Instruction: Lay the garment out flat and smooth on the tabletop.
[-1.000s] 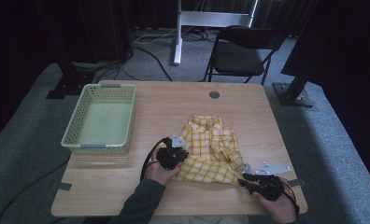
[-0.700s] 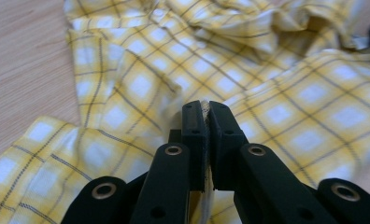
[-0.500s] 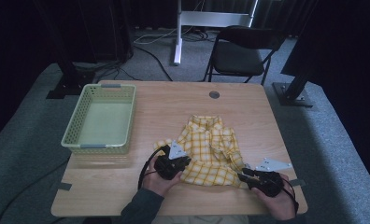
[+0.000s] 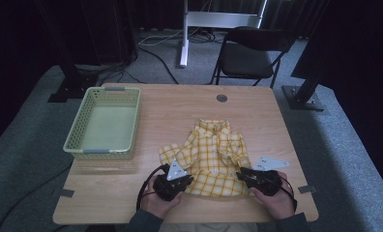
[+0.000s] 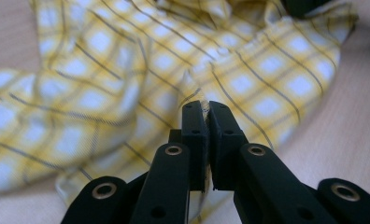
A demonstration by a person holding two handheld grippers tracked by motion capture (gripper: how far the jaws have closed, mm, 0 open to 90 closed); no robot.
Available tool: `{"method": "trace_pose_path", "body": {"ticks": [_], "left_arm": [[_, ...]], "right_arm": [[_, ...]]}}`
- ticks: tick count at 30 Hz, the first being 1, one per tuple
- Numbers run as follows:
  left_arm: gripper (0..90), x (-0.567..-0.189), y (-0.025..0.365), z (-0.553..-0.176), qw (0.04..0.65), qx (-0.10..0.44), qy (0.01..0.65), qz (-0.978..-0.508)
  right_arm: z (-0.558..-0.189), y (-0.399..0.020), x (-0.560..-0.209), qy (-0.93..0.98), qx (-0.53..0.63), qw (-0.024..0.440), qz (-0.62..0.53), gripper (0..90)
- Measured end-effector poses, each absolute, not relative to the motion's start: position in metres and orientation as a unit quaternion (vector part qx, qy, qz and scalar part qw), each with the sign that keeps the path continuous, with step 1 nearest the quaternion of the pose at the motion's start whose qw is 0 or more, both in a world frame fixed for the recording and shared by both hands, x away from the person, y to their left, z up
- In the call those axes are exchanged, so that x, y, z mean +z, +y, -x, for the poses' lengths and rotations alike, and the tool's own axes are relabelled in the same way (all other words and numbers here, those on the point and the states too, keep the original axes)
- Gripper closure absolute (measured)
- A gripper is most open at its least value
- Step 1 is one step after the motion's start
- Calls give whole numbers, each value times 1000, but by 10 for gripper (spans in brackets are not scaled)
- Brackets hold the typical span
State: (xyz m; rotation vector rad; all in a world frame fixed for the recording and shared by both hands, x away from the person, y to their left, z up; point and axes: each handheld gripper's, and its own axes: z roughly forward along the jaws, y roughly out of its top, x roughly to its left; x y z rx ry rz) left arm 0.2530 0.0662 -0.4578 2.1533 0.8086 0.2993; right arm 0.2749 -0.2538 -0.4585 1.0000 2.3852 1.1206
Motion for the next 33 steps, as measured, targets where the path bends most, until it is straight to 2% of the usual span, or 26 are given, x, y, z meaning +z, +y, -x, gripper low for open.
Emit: {"method": "trace_pose_path", "body": {"ticks": [10, 33], "left_arm": [[867, -471, 73, -234, 378, 113, 318, -862], [869, -480, 93, -208, 383, 99, 324, -860]], "right_arm": [[-285, -248, -466, 840, 379, 158, -355, 720], [-294, -249, -479, 844, 354, 157, -372, 731]]}}
